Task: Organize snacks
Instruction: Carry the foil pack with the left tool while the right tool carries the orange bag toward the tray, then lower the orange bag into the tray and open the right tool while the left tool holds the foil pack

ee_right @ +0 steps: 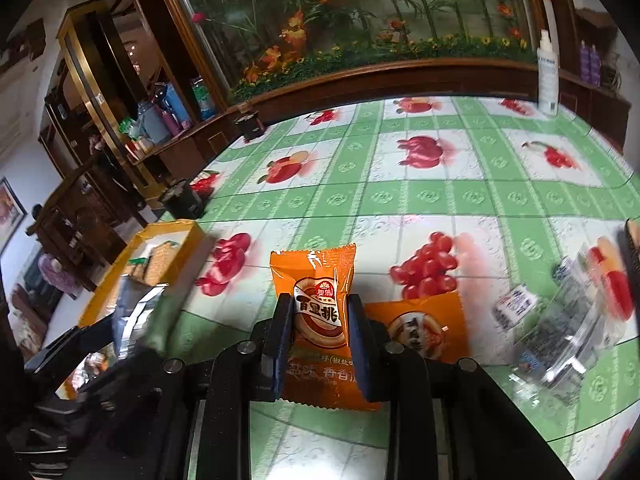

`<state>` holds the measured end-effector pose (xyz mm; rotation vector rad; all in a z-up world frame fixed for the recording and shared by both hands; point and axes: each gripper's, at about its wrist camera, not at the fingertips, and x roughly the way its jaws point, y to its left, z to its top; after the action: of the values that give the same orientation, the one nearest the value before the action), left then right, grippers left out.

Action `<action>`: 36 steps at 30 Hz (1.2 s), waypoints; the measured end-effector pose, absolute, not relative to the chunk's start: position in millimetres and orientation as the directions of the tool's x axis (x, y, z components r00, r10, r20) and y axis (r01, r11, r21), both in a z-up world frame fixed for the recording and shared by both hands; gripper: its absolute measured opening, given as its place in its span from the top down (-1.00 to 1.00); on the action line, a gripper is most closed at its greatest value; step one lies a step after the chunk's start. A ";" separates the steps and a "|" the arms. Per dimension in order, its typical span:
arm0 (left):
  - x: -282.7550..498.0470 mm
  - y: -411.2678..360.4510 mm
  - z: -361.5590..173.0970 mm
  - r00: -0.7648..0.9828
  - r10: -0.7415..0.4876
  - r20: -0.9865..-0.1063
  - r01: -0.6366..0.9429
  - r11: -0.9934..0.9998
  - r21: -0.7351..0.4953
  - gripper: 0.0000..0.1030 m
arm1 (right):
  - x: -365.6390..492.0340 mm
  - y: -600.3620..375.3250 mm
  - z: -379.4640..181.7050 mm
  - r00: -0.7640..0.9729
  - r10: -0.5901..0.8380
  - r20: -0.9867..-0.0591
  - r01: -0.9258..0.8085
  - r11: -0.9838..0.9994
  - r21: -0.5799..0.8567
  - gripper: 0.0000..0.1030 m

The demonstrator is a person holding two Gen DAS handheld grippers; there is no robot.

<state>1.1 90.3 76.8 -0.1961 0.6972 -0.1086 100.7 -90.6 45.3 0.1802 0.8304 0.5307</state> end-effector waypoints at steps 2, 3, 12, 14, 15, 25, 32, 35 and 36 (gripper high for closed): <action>-5.5 100.5 82.0 0.766 -0.168 -0.620 0.024 0.972 -0.234 -0.59 | 95.5 -84.4 49.6 0.546 0.536 -0.644 -0.387 0.843 0.374 0.44; -9.7 108.1 85.1 0.771 -0.160 -0.616 0.011 0.971 -0.238 -0.59 | 91.6 -79.5 53.0 0.544 0.545 -0.638 -0.397 0.837 0.377 0.44; -37.1 197.2 82.2 0.772 -0.046 -0.634 -0.158 0.952 -0.261 -0.60 | 72.5 -10.5 70.8 0.440 0.644 -0.627 -0.496 0.755 0.428 0.43; -41.4 218.2 76.7 0.764 -0.023 -0.645 -0.203 0.940 -0.274 -0.60 | 70.7 8.7 75.3 0.426 0.651 -0.629 -0.521 0.744 0.418 0.43; -42.5 228.6 73.5 0.759 -0.023 -0.651 -0.219 0.932 -0.288 -0.60 | 69.6 18.7 76.8 0.421 0.653 -0.630 -0.532 0.740 0.412 0.43; -48.0 268.4 48.4 0.726 0.013 -0.688 -0.303 0.903 -0.303 -0.60 | 89.7 117.1 69.6 0.364 0.635 -0.681 -0.572 0.730 0.375 0.43; -46.1 271.5 39.6 0.712 0.010 -0.702 -0.309 0.902 -0.301 -0.60 | 116.6 151.8 52.2 0.379 0.559 -0.737 -0.544 0.779 0.312 0.44; -41.5 268.8 37.0 0.705 0.011 -0.709 -0.307 0.906 -0.291 -0.60 | 122.3 153.0 44.7 0.378 0.542 -0.751 -0.534 0.790 0.301 0.43; -39.8 267.9 36.4 0.702 0.013 -0.712 -0.308 0.907 -0.288 -0.60 | 123.6 153.1 42.2 0.373 0.541 -0.754 -0.531 0.790 0.305 0.43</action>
<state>-39.8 267.9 36.4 -0.4070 0.7766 0.1839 123.6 153.1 42.2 0.0115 0.9700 0.6870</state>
